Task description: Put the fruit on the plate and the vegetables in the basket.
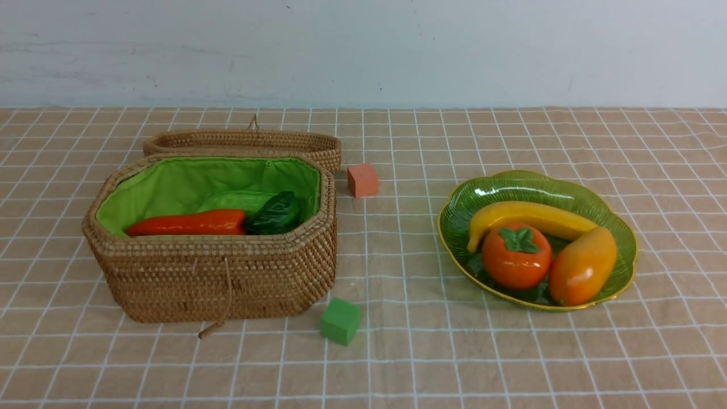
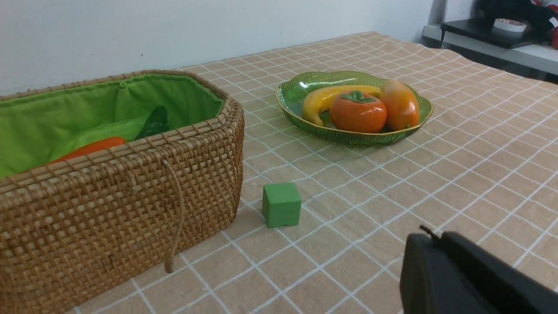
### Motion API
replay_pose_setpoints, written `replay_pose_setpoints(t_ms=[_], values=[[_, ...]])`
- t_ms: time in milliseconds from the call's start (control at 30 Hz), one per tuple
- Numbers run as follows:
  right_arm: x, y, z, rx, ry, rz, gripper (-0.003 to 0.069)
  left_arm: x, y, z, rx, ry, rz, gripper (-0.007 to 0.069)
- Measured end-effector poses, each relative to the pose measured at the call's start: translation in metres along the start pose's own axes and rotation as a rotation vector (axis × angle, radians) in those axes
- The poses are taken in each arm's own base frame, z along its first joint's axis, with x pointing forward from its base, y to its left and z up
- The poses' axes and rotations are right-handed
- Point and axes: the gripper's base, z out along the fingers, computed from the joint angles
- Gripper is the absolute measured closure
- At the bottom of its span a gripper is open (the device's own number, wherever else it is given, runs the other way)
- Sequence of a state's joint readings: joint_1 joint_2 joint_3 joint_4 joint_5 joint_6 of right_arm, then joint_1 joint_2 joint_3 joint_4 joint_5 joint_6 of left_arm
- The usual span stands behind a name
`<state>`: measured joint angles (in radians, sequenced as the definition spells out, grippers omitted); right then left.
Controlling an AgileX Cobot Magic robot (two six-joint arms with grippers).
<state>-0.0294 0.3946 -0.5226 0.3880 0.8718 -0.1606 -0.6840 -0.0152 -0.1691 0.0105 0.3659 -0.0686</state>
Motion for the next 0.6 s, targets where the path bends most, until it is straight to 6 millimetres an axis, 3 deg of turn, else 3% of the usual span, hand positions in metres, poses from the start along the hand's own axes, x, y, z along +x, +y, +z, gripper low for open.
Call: replay_pose_setpoints(t_ms=[133,267,300,433,533,600], values=[[0.001,-0.003,-0.001,0.029,-0.02,-0.024,0.0616,0.0,0.0,0.0,0.0,0.0,-0.001,0.06],[0.008,-0.014,0.005,0.115,-0.159,-0.079,0.066,0.0,0.0,0.0,0.0,0.0,-0.001,0.06],[0.014,-0.018,0.008,0.138,-0.198,-0.095,0.0671,0.0,0.0,0.0,0.0,0.0,-0.001,0.0599],[0.074,-0.04,0.039,0.201,-0.293,-0.156,0.0677,0.0,0.0,0.0,0.0,0.0,-0.001,0.0599],[0.097,-0.045,0.048,0.197,-0.299,-0.151,0.0677,0.0,0.0,0.0,0.0,0.0,-0.001,0.0599],[0.1,-0.046,0.049,0.197,-0.305,-0.14,0.0678,0.0,0.0,0.0,0.0,0.0,-0.001,0.0599]])
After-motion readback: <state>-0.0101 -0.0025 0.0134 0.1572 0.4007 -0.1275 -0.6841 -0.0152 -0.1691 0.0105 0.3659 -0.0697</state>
